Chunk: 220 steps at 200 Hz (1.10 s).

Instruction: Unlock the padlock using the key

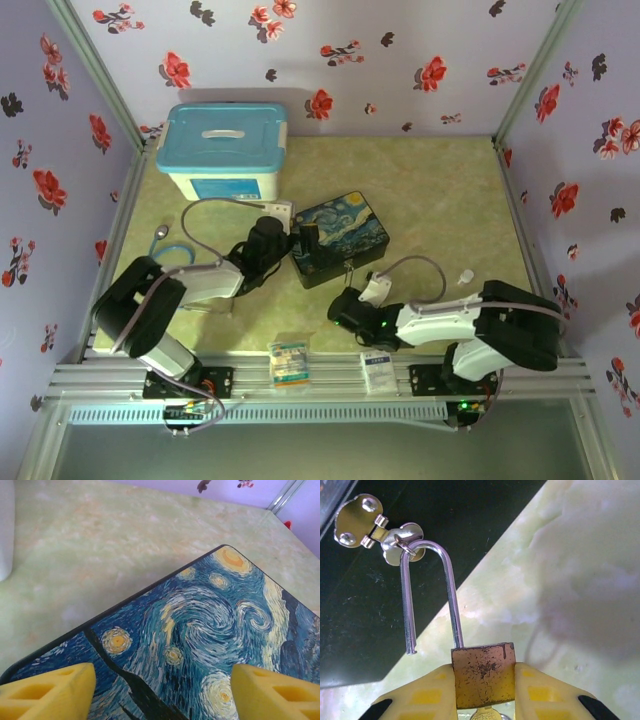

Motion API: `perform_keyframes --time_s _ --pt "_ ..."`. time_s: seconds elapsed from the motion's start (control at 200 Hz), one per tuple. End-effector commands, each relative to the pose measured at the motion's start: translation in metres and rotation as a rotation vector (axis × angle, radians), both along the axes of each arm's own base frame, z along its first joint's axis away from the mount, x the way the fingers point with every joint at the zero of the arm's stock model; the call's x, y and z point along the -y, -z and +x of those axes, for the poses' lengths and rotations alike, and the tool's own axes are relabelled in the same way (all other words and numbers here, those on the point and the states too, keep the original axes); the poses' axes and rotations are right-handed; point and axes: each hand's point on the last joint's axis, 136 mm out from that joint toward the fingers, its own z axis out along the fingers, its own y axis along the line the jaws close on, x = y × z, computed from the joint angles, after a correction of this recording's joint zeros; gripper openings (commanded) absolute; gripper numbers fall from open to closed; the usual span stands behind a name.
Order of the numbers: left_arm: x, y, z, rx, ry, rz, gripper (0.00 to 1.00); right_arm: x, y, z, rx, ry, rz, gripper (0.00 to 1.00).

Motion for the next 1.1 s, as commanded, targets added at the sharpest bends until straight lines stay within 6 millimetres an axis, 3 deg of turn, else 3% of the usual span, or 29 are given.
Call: perform_keyframes --time_s 0.0,0.105,0.135,0.175,0.23,0.335,0.44,0.645,0.84,0.96,1.095 --pt "-0.053 0.073 -0.032 -0.307 -0.14 0.153 0.79 0.031 0.016 -0.011 0.006 0.141 -0.117 0.04" --pt "-0.064 0.088 -0.029 -0.349 -0.201 0.165 0.84 0.009 0.025 -0.008 -0.001 0.126 -0.052 0.06" --pt "-0.065 0.093 -0.03 -0.359 -0.211 0.163 0.9 0.004 0.027 -0.008 -0.004 0.114 -0.057 0.08" --pt "-0.066 0.1 -0.031 -0.366 -0.219 0.153 0.92 0.001 0.029 -0.008 -0.017 0.11 -0.071 0.13" --pt "-0.067 0.105 -0.033 -0.366 -0.223 0.141 0.92 -0.002 0.032 -0.01 -0.032 0.097 -0.074 0.26" --pt "-0.068 0.107 -0.033 -0.365 -0.223 0.143 0.91 0.01 0.032 -0.013 -0.029 0.108 -0.047 0.36" --pt "-0.066 0.097 -0.031 -0.349 -0.218 0.139 0.91 0.03 0.026 -0.011 -0.001 0.112 -0.053 0.42" --pt "-0.066 0.067 -0.027 -0.304 -0.198 0.144 0.91 0.03 0.024 0.0 -0.056 -0.065 0.009 0.57" --pt "-0.069 0.028 -0.029 -0.246 -0.198 0.084 0.93 0.022 0.001 0.009 -0.079 -0.262 -0.15 0.61" --pt "-0.073 0.005 -0.033 -0.215 -0.2 0.044 0.93 0.011 -0.001 0.014 -0.113 -0.373 -0.179 0.6" --pt "-0.077 0.0 -0.035 -0.215 -0.21 0.037 0.94 0.016 0.003 0.033 -0.14 -0.396 -0.117 0.58"
